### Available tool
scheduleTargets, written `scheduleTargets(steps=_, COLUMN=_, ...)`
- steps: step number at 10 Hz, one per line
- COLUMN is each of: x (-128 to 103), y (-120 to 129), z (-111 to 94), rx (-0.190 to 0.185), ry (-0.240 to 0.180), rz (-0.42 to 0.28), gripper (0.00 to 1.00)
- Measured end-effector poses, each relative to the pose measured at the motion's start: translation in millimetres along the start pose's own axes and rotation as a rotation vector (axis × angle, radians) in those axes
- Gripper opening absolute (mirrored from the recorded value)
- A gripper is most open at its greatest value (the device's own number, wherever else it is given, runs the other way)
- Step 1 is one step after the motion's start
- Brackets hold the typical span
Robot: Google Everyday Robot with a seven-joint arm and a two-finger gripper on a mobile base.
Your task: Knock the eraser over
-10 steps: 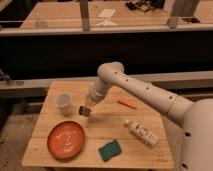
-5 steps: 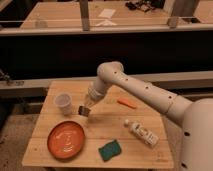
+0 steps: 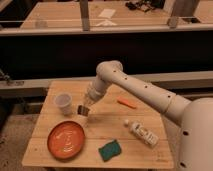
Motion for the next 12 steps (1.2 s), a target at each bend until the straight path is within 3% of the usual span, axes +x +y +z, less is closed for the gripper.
scheduleTargets(steps=12, x=1, y=-16, z=0, rx=0.011, ry=-0.01, rz=-0.038, gripper=0.07)
